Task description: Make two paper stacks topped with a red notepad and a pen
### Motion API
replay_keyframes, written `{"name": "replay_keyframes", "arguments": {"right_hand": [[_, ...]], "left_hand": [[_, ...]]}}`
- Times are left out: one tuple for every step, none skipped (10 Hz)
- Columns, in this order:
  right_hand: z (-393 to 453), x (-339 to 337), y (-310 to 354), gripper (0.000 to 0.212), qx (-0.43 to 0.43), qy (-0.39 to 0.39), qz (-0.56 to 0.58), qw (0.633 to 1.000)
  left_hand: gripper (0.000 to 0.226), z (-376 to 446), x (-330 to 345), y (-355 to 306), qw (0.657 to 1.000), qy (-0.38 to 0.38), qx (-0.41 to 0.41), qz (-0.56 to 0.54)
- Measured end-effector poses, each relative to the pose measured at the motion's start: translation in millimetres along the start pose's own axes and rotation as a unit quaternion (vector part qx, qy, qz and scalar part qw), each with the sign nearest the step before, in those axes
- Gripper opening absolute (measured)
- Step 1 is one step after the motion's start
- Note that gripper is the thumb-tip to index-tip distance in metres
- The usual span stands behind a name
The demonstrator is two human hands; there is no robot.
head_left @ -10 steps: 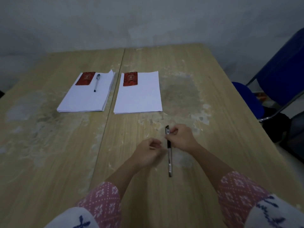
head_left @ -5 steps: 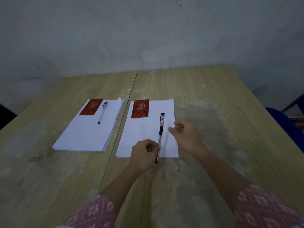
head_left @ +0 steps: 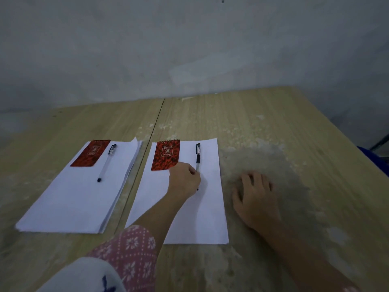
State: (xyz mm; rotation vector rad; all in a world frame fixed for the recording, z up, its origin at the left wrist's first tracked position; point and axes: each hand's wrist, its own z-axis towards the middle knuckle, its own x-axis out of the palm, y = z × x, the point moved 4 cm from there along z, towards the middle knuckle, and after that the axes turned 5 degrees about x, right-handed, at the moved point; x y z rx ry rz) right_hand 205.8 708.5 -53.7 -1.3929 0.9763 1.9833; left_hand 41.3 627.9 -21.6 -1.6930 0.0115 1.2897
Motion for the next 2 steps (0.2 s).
{"name": "replay_keyframes", "arguments": {"right_hand": [[-1.0,0.2,-0.2,0.042,-0.007,-0.019,-0.017,1.0],[-2.2,1.7,0.6,0.044,-0.009,-0.027,-0.004,1.0]], "left_hand": [[0.027,0.7,5.7,4.3,1.0,0.018,-0.005,0.002],[0.029,-2.9,4.0,6.3,0.999,0.028,-0.022,0.019]]}}
